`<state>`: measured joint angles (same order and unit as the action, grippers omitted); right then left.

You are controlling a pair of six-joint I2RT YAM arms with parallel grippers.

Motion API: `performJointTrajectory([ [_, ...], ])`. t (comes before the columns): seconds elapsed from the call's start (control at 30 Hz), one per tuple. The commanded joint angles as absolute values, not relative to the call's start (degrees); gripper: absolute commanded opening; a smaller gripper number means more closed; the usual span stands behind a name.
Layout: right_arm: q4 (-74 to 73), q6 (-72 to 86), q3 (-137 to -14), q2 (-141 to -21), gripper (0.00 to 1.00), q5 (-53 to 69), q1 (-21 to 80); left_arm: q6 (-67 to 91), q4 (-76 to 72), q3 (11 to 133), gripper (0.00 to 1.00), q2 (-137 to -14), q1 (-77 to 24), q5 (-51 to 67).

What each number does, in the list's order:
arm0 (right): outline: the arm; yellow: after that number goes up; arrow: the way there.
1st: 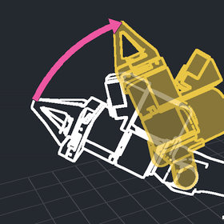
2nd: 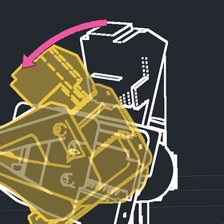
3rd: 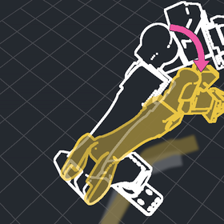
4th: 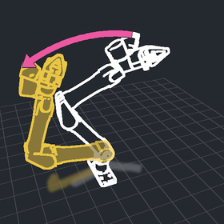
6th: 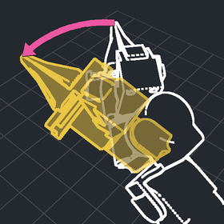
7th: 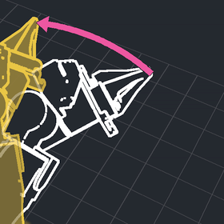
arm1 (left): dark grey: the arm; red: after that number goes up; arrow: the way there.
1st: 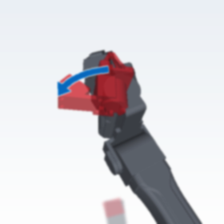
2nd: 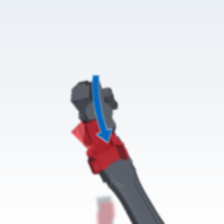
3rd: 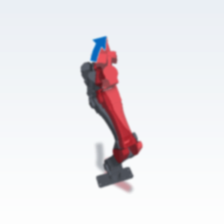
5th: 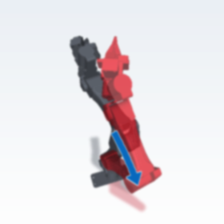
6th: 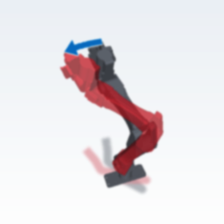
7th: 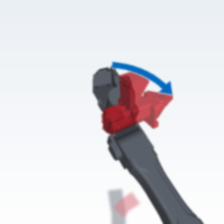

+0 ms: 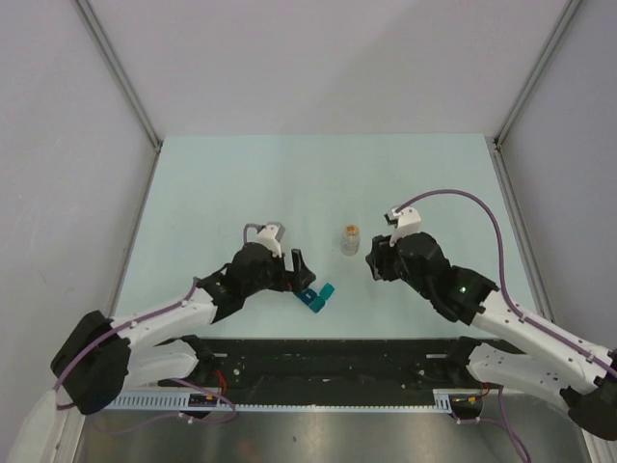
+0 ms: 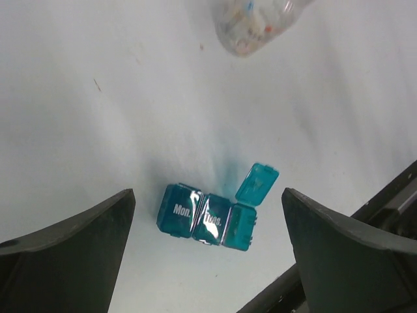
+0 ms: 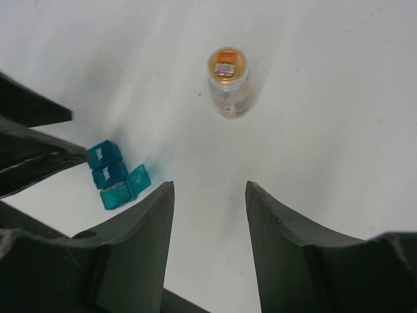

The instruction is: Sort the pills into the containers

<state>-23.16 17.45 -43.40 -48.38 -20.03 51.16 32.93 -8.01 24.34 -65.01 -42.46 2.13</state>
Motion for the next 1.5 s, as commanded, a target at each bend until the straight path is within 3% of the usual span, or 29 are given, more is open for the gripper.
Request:
performJointTrajectory([
  [0.0, -17.50, 21.09, -45.87, -54.55, 0.53, -11.89, 44.84, 31.03, 3.06, 30.76, 1.00, -55.83, -42.28, -5.61],
  [0.13, -14.07, 20.22, -48.68, -62.30, 0.55, -9.49, 41.93, 31.73, 6.94, 31.29, 1.00, -47.74, -42.28, -5.98],
  [0.23, -12.48, 17.67, -52.98, -69.84, 0.63, -8.44, 41.05, 33.04, 8.61, 30.50, 1.00, -43.25, -42.28, -5.45],
  [0.27, -11.78, 16.71, -53.95, -71.44, 0.72, -8.44, 40.87, 33.74, 8.96, 29.89, 1.00, -42.29, -42.36, -5.01],
  [0.37, -10.38, 15.56, -57.38, -76.98, 0.87, -9.14, 40.61, 34.89, 9.32, 28.75, 1.00, -40.17, -42.28, -3.61],
  [0.9, -10.11, 14.24, -63.46, -96.58, 0.89, -16.70, 39.81, 36.74, 10.81, 26.46, 1.00, -37.35, -42.36, -2.81],
  [1.0, -9.32, 13.80, -63.46, -97.99, 0.85, -16.70, 39.81, 37.00, 11.07, 26.10, 1.00, -37.00, -42.36, -2.81],
  [1.1, -8.53, 13.62, -63.46, -98.70, 0.73, -15.82, 39.64, 37.09, 11.25, 25.93, 1.00, -36.30, -42.36, -2.81],
  [1.23, -8.52, 13.89, -63.37, -98.53, 0.46, -15.29, 39.64, 37.44, 11.69, 25.58, 1.00, -35.68, -42.36, -2.99],
  [1.3, -8.61, 13.80, -63.46, -98.35, 0.44, -15.03, 39.55, 37.44, 11.69, 25.49, 1.00, -35.60, -42.36, -2.99],
  [1.43, -10.10, 13.36, -63.46, -95.55, 0.17, -13.54, 39.55, 36.57, 11.95, 25.93, 1.00, -35.07, -42.36, -2.46],
  [1.47, -10.54, 13.27, -63.46, -94.49, 0.14, -13.19, 39.55, 36.13, 11.95, 26.10, 1.00, -34.89, -42.36, -2.29],
])
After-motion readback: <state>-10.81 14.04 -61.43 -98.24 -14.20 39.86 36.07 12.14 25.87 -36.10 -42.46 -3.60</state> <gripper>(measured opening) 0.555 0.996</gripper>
